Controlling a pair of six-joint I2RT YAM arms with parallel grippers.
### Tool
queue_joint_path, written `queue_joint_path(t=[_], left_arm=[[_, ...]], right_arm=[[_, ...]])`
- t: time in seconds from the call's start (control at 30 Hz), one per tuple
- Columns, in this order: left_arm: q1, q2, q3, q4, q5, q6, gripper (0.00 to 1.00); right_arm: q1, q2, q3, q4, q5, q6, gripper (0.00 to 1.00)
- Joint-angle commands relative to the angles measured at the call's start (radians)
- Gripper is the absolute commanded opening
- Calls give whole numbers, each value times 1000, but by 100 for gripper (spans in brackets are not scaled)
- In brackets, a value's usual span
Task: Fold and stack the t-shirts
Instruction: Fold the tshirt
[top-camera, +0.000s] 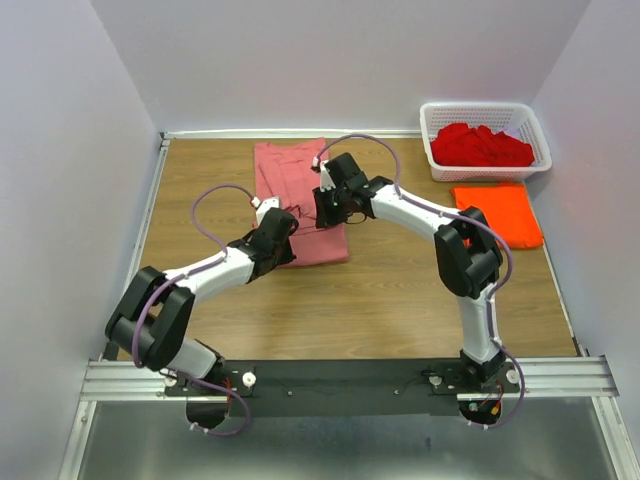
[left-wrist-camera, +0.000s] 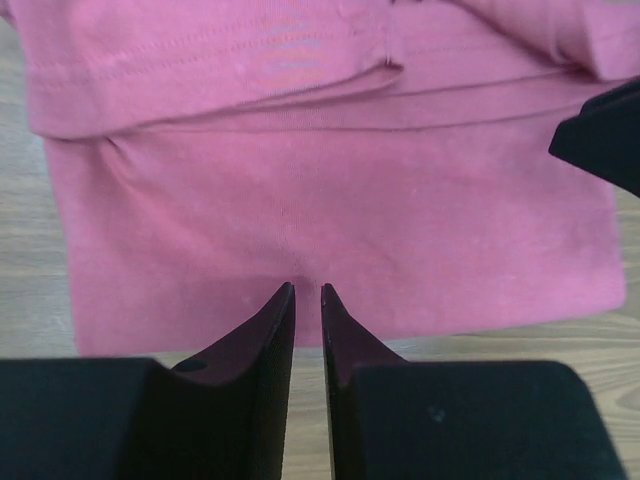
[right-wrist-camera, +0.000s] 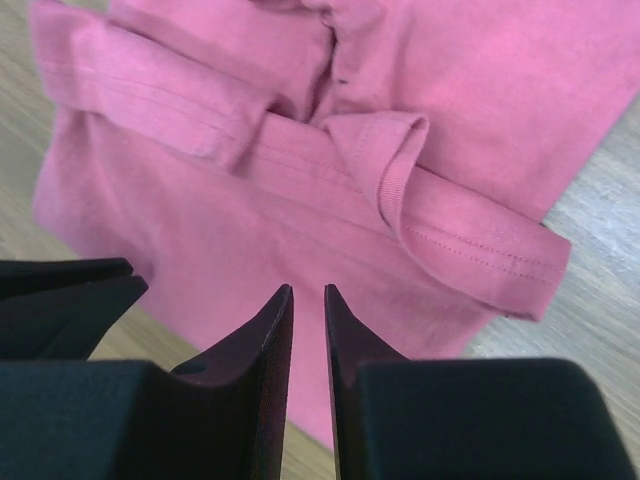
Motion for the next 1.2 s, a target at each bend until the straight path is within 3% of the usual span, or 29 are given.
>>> queue_joint_path(t=[0.0,0.23,0.5,0.8,0.97,1.17], left_arm=[[-15,45,-14,65,-40,-34,24],[-15,93,-58,48,-7,-74,23],[-15,94,-68,24,14,-71,21],[-18,59,-80,13,33,-54,22],[-17,10,-77,7,30,-62,22],[-14,-113,-49,-30,-29,-114,23]], right_arm=[[-4,64,-22,58,-12,40,23],[-4,115,-15,76,21,43,23],[-14,179,50,84,174,17,24],[-74,319,361,99,259,32,28],[-74,302,433,99,193,45,35],[-67,178,276,104,-54,51,41]])
